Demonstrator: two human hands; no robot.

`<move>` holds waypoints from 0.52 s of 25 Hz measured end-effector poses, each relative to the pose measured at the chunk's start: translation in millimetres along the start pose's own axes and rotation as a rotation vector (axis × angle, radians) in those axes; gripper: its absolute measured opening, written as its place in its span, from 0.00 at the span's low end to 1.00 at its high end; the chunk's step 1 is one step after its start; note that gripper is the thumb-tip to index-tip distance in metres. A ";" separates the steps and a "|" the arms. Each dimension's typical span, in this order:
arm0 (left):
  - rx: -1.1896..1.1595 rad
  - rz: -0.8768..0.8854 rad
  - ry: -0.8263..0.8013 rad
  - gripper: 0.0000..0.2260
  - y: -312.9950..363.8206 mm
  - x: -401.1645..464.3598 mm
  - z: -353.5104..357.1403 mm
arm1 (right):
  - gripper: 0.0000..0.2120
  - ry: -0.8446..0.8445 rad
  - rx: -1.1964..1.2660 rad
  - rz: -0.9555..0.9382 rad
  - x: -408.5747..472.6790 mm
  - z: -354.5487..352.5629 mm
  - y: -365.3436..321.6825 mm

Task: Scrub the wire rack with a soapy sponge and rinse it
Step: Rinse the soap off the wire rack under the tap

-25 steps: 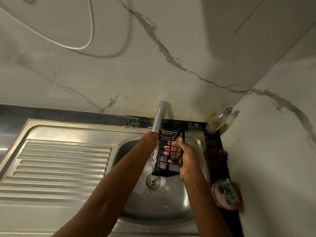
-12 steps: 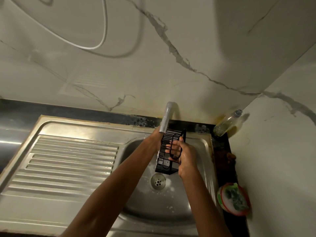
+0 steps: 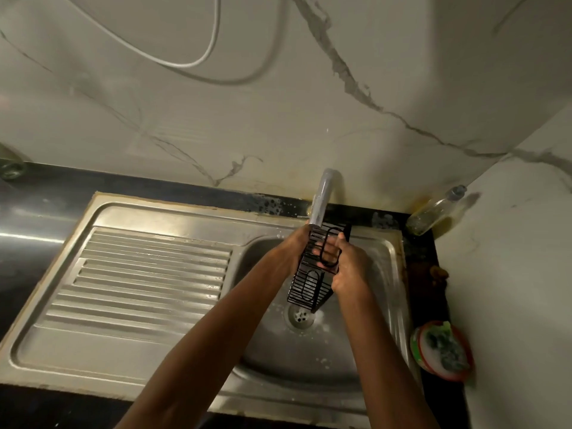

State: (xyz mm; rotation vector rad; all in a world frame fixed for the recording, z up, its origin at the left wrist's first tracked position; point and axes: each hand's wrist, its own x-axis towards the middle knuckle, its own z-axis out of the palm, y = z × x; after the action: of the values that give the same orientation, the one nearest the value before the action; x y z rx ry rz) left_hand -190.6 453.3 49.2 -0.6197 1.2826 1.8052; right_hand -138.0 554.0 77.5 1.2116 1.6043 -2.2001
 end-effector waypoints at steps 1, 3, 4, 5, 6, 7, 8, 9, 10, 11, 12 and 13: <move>0.108 0.026 0.030 0.18 1.8 -6.5 7.7 | 0.18 -0.001 0.017 -0.006 -0.8 -2.6 -1.4; 0.155 -0.019 0.024 0.17 -3.8 -6.8 9.0 | 0.17 0.000 0.079 -0.020 0.2 -12.2 -7.8; 0.192 0.023 0.084 0.17 -10.3 -2.2 9.1 | 0.16 0.001 0.120 -0.028 0.4 -18.8 -12.5; 0.225 0.059 0.102 0.18 -17.3 -2.3 5.0 | 0.15 -0.006 0.158 -0.031 0.1 -23.3 -15.6; 0.253 0.114 0.082 0.20 -25.6 4.4 -0.1 | 0.15 -0.009 0.179 -0.039 -1.4 -28.8 -18.4; 0.249 0.097 0.043 0.22 -30.5 6.5 1.7 | 0.15 -0.010 0.186 -0.056 -1.4 -36.0 -20.1; 0.230 0.077 0.061 0.24 -30.3 14.1 -0.7 | 0.16 -0.016 0.189 -0.072 -2.0 -41.3 -22.4; 0.230 0.056 0.083 0.25 -29.9 21.3 0.7 | 0.16 -0.021 0.190 -0.082 -3.2 -45.2 -23.2; 0.261 0.041 0.055 0.26 -29.4 25.1 1.3 | 0.16 -0.016 0.191 -0.087 -3.8 -48.1 -23.2; 0.273 0.059 0.021 0.26 -29.7 28.9 3.5 | 0.16 -0.003 0.191 -0.091 -3.0 -50.3 -21.5; 0.303 0.091 -0.005 0.24 -32.2 39.9 1.4 | 0.16 0.005 0.187 -0.093 -3.2 -50.0 -19.7; 0.313 0.099 0.009 0.21 -32.7 43.2 0.9 | 0.16 0.006 0.181 -0.091 -3.1 -47.2 -17.3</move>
State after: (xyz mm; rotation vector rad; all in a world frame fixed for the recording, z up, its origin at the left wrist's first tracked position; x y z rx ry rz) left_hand -186.7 473.5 -0.9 -0.3959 1.5853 1.6329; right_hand -121.4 600.5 87.7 1.2131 1.5186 -2.4464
